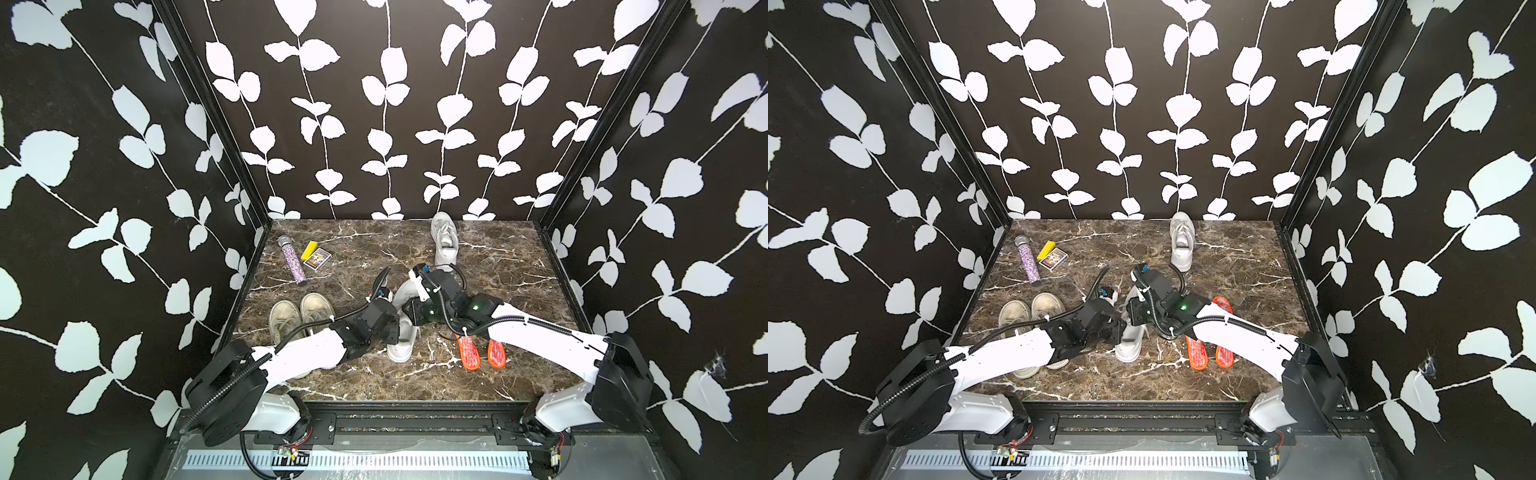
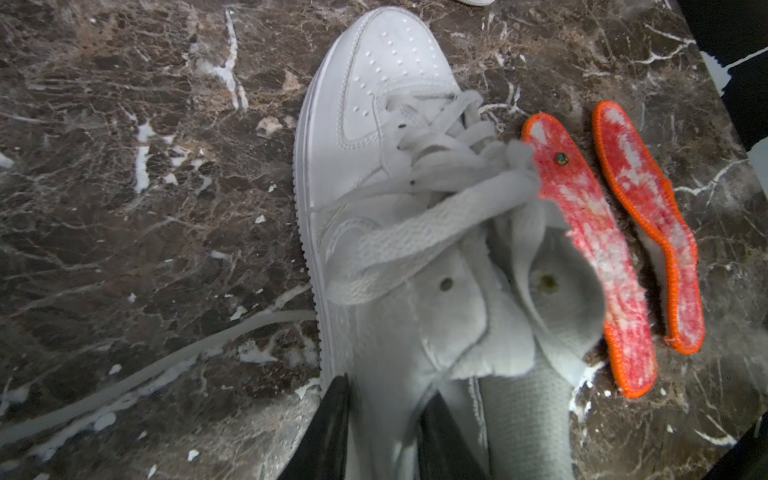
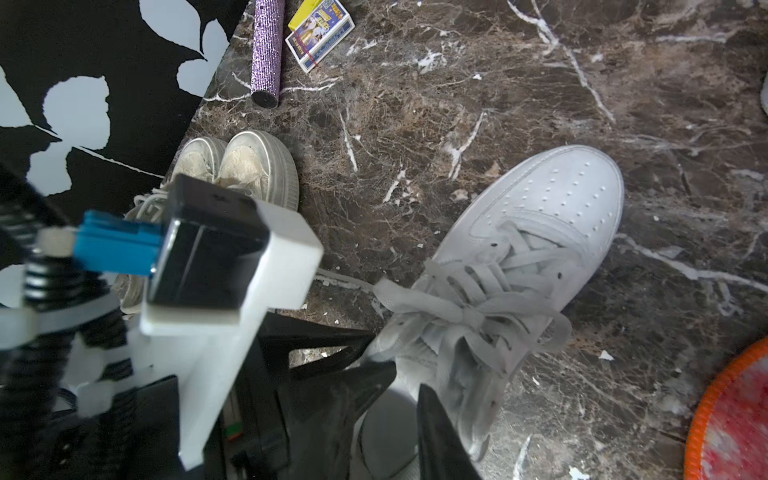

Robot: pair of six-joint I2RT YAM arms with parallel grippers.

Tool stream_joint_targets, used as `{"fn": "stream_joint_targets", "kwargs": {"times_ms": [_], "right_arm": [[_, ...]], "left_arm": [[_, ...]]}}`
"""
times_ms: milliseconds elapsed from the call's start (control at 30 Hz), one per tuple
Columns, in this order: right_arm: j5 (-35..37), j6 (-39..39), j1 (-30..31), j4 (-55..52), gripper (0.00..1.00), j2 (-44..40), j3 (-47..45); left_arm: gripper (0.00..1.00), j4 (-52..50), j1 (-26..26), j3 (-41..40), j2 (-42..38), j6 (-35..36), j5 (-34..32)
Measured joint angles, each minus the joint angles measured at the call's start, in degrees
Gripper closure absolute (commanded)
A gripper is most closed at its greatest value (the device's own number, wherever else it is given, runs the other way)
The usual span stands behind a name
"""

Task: Remove the insole from the shoe
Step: Move the shoe to the center of the board, then untie the shoelace on the shoe.

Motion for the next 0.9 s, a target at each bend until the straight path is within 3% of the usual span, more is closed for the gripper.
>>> {"fn": "stream_joint_targets", "kwargs": {"times_ms": [333,567,900], "right_arm": [[3.4,0.0,1.0,-4.5,0.76,5.0,1.6],[6.1,0.0,1.6,-6.1,0.69,6.0,3.1],[8.2,0.0,1.6,-7.0,0.72,9.2,5.2]], "left_arm": [[0.71,2.3,0.0,-1.2,0.0,-0.4,0.3],[0.71,2.6,0.0,-1.5,-0.2,-0.6,0.3],[0.71,3.0,0.0,-1.8,-0.5,-0.7,0.3]]}}
